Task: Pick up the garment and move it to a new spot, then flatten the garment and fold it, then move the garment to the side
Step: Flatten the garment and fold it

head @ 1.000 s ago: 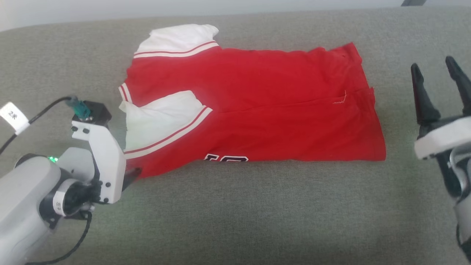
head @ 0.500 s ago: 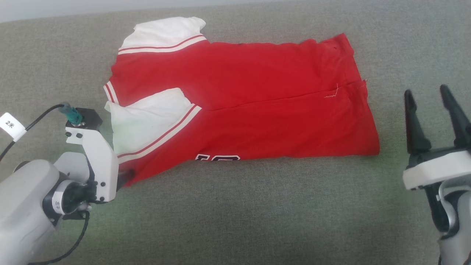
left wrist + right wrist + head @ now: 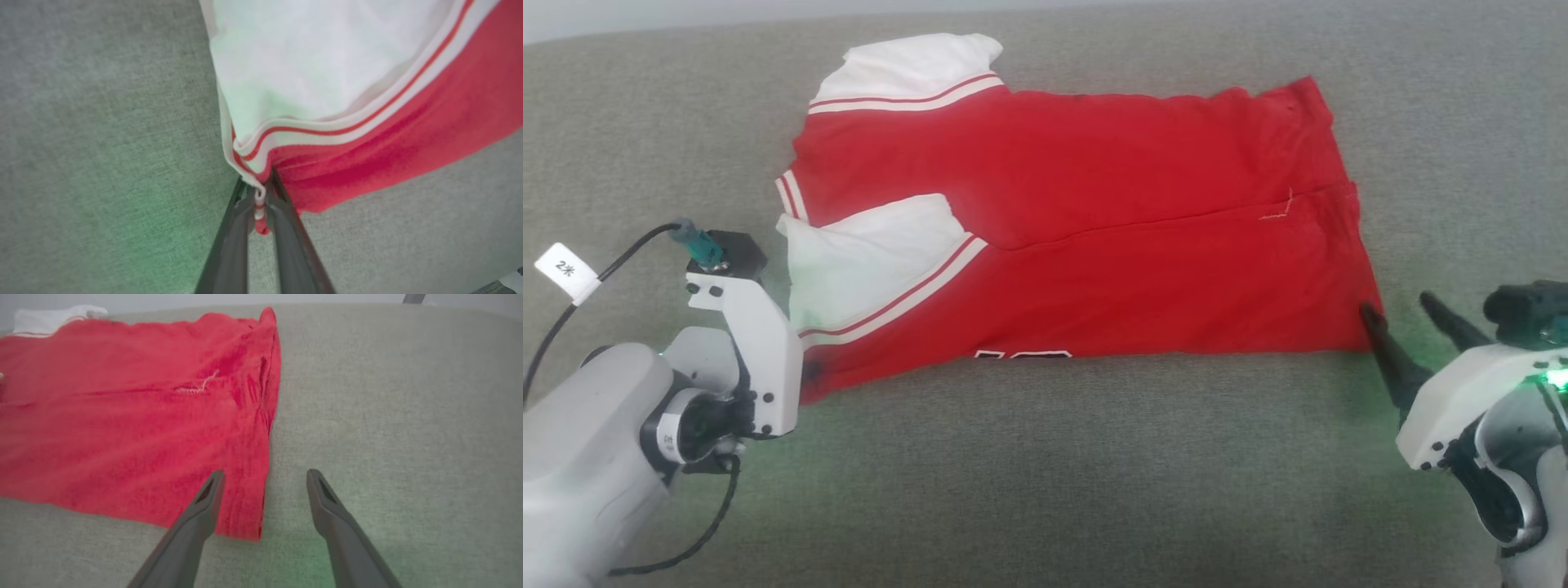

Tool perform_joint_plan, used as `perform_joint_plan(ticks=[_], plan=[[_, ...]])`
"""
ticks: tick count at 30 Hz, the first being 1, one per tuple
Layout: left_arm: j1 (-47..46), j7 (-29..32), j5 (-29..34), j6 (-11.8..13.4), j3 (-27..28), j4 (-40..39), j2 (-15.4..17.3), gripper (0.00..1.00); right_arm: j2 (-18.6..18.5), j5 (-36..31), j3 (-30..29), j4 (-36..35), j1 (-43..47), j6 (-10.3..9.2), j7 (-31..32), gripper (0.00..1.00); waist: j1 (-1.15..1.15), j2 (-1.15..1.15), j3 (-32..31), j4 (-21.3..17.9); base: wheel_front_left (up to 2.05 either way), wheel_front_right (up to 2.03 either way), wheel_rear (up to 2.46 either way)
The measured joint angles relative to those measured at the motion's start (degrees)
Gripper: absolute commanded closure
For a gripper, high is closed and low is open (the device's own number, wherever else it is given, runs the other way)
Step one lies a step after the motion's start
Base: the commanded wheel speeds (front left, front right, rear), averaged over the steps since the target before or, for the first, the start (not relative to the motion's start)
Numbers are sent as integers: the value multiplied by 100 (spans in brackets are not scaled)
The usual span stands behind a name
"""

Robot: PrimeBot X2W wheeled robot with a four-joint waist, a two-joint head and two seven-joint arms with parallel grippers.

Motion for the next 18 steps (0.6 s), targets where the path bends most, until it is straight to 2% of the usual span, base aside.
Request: perform_joint_plan(ticks=[7,13,14,15,16,18], plan=[[-79,-101,33,-118,-32,76,-176,100,-144,377,218,301,-194,0,1100,0,0,0,31,176,0,0,0],[-164,-149,76,-204,-73,149,-334,100,-269,287,281,638,-620,3,2085,0,0,0,75,339,0,0,0],[-180,-149,84,-221,-86,163,-350,100,-282,277,307,679,-684,3,2234,21,0,0,75,356,0,0,0],[-183,-165,84,-241,-88,180,-363,100,-305,259,371,704,-740,1,2382,87,0,0,74,373,0,0,0],[-185,-171,84,-247,-88,194,-379,100,-357,234,439,711,-797,-1,2501,100,0,0,71,387,0,0,0],[-199,-179,84,-271,-98,225,-416,100,-442,192,552,711,-877,0,2698,100,0,0,59,413,0,0,0]])
